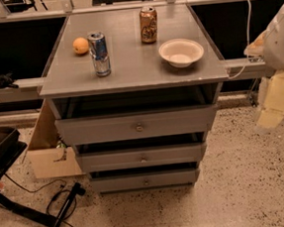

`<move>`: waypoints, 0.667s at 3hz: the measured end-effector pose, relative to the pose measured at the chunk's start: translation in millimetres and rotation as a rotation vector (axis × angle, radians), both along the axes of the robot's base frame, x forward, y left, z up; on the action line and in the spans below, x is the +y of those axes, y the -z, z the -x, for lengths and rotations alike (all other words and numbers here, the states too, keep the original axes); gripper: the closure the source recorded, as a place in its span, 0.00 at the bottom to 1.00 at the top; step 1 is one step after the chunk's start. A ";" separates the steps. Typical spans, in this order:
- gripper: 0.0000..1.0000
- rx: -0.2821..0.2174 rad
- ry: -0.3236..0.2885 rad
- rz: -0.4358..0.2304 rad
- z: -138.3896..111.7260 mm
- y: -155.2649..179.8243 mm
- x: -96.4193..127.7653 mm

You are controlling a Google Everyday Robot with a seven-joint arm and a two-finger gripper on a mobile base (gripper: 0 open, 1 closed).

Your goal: Open top drawer

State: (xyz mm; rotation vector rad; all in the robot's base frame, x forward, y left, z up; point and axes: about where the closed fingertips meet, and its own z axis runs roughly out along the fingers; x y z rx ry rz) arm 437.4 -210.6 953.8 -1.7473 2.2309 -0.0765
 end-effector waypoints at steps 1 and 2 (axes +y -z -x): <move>0.00 0.046 -0.032 0.019 2.5 54.0 4.5; 0.00 0.164 -0.065 0.090 -6.6 152.4 10.0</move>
Offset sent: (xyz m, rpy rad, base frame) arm 0.0084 0.0126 -0.2278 -0.1492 0.2638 0.0946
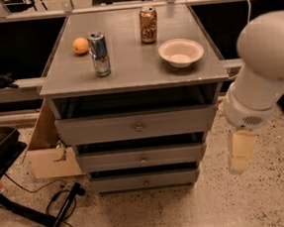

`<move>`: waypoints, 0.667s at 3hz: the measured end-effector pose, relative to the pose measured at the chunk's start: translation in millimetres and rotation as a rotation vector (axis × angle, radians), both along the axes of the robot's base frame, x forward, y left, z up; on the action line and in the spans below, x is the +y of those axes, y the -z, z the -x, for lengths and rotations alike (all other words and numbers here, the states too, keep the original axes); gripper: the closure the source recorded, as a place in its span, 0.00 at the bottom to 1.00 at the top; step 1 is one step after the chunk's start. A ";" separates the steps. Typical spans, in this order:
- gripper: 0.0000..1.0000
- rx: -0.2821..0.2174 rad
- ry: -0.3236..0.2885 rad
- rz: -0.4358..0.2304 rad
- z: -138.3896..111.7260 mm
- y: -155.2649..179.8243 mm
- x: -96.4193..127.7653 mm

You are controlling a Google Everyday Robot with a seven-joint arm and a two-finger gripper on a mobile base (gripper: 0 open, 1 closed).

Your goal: Open top drawer

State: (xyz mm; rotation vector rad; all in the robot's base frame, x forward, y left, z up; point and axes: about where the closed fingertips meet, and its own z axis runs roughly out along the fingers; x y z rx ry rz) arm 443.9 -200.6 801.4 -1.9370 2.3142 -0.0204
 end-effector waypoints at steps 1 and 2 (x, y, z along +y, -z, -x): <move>0.00 0.038 -0.018 0.083 -23.0 47.9 -6.0; 0.00 0.012 -0.063 0.178 -78.9 84.8 0.2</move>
Offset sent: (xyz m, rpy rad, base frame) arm 0.0891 -0.0101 -0.0984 -0.2430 0.0220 0.0758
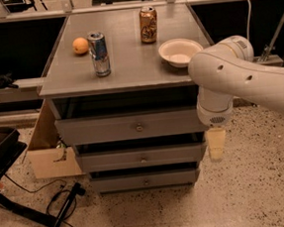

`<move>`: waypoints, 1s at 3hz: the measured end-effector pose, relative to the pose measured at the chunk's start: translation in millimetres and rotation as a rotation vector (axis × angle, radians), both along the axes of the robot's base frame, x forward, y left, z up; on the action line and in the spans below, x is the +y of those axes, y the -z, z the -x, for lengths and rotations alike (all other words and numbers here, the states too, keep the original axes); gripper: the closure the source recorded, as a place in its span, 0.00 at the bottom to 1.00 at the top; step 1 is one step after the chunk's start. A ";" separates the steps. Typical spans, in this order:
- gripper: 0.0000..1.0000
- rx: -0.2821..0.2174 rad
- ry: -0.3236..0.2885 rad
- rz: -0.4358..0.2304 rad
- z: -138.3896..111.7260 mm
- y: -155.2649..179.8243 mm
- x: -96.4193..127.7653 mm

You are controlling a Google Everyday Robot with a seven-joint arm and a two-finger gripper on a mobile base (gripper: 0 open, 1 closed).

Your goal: Open top drawer

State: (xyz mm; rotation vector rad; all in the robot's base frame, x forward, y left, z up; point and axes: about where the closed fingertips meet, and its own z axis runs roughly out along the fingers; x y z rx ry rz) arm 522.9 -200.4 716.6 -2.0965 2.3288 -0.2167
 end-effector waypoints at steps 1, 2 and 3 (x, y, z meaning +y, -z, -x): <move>0.00 -0.009 -0.004 -0.005 -2.9 0.4 1.6; 0.00 -0.051 -0.022 -0.030 -17.3 2.3 9.7; 0.00 -0.084 -0.021 -0.063 -41.3 8.7 18.0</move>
Offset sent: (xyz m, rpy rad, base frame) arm 0.0357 0.0203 -0.0019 0.0616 -0.1073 0.0434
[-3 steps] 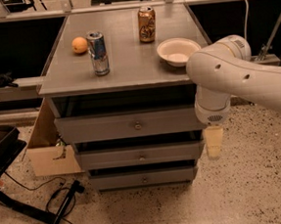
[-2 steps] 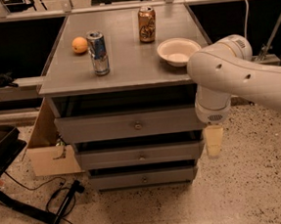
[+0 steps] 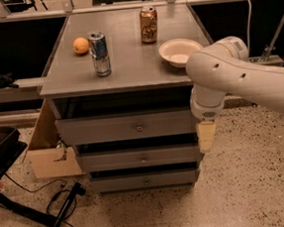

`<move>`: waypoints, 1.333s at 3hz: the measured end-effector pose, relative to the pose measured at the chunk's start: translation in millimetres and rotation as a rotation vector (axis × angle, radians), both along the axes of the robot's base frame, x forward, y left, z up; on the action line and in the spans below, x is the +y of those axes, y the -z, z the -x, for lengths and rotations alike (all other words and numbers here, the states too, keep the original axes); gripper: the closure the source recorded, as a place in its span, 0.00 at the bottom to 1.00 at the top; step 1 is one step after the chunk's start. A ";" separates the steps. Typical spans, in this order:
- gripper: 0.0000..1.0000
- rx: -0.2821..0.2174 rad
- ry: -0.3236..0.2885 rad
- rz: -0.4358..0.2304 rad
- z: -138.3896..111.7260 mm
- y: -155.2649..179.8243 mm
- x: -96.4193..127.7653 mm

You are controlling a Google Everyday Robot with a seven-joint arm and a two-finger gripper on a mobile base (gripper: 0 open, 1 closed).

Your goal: Open top drawer

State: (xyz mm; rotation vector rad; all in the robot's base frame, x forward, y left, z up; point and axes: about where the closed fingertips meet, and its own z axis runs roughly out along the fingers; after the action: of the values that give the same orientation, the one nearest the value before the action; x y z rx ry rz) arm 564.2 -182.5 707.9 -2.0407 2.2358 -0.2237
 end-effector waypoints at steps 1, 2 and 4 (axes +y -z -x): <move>0.00 -0.014 0.017 -0.032 -21.7 15.2 6.2; 0.00 -0.025 0.033 -0.053 -38.9 28.8 12.2; 0.02 -0.045 0.078 -0.083 -68.7 58.4 29.5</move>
Offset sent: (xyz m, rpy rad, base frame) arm 0.0612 0.0201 -0.0421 0.0807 -0.0442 -0.0527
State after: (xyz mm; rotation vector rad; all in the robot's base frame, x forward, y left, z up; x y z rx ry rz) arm 632.8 -152.9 649.5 -1.8904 2.2608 -0.1791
